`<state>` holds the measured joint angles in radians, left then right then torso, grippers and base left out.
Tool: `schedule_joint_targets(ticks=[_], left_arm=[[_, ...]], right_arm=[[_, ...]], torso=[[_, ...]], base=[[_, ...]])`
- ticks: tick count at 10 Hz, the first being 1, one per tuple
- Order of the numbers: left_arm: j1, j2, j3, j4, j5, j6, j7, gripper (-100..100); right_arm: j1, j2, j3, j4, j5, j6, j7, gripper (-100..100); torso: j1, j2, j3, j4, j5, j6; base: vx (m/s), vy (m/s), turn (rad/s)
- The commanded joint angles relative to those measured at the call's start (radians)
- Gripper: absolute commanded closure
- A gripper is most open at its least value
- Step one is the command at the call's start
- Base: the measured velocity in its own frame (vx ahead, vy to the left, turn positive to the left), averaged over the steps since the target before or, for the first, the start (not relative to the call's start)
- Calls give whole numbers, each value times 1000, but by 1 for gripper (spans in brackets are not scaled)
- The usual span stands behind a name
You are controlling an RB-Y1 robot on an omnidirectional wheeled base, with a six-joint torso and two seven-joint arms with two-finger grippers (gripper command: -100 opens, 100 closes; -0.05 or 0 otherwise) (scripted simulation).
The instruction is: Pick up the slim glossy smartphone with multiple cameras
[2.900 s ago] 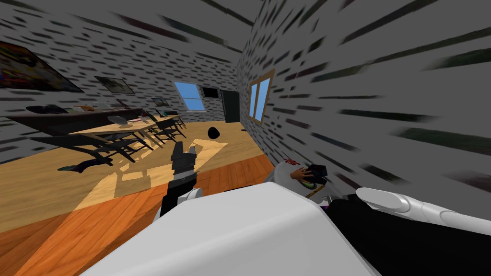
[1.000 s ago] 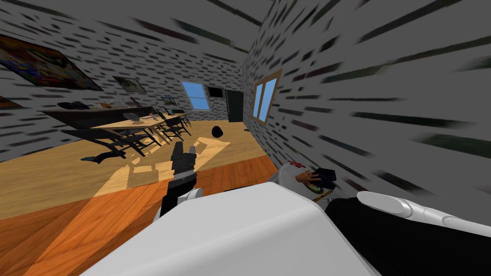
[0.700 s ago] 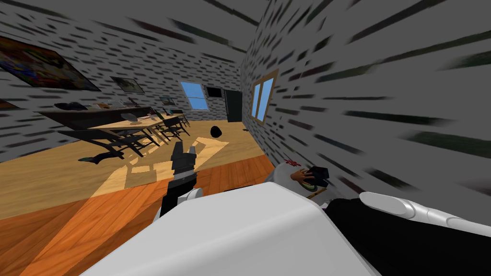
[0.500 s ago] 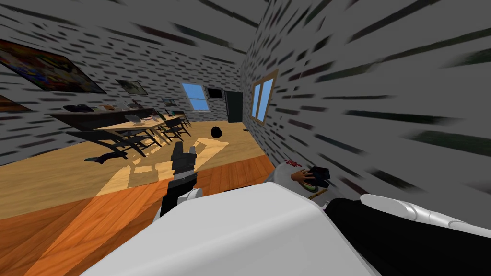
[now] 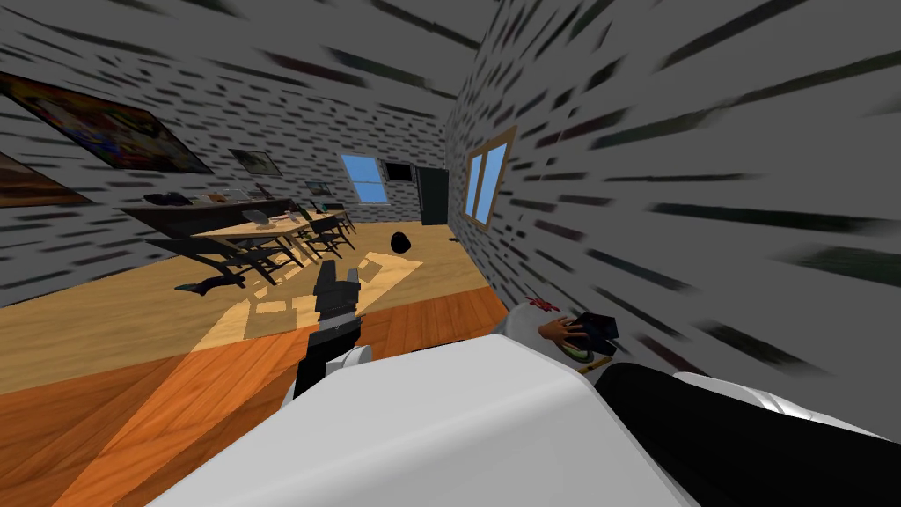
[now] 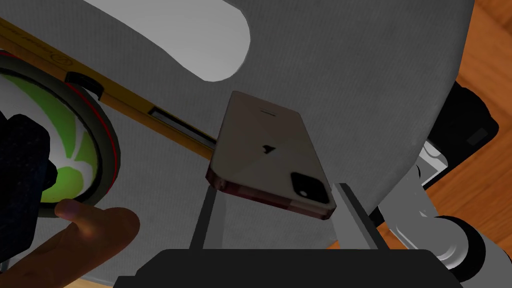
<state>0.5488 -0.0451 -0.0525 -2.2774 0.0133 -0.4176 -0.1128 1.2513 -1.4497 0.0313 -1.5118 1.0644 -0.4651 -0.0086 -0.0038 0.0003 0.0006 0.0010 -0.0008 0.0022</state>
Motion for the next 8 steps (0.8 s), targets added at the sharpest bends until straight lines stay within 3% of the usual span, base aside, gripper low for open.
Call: schedule_joint_targets(ticks=[1, 4, 5, 6, 8], left_arm=[[0, 0, 0, 0, 0, 0, 0, 0], [0, 0, 0, 0, 0, 0, 0, 0], [0, 0, 0, 0, 0, 0, 0, 0], [0, 0, 0, 0, 0, 0, 0, 0], [0, 0, 0, 0, 0, 0, 0, 0]], right_arm=[[0, 0, 0, 0, 0, 0, 0, 100], [0, -1, 1, -1, 1, -2, 2, 100], [0, -1, 1, -1, 1, -2, 2, 0], [15, -22, -31, -7, -9, -13, -5, 100], [31, -53, -67, -17, -19, -33, -15, 100]], torso=[[0, 0, 0, 0, 0, 0], [-2, 0, 0, 1, 0, 1], [-2, 1, 1, 1, 0, 1], [-2, 1, 1, 1, 0, 1], [-1, 3, 2, 1, 0, 2]], base=[[-1, 5, -1], [0, 0, 0], [0, 0, 0], [-20, -1, -76], [-44, 3, -118]])
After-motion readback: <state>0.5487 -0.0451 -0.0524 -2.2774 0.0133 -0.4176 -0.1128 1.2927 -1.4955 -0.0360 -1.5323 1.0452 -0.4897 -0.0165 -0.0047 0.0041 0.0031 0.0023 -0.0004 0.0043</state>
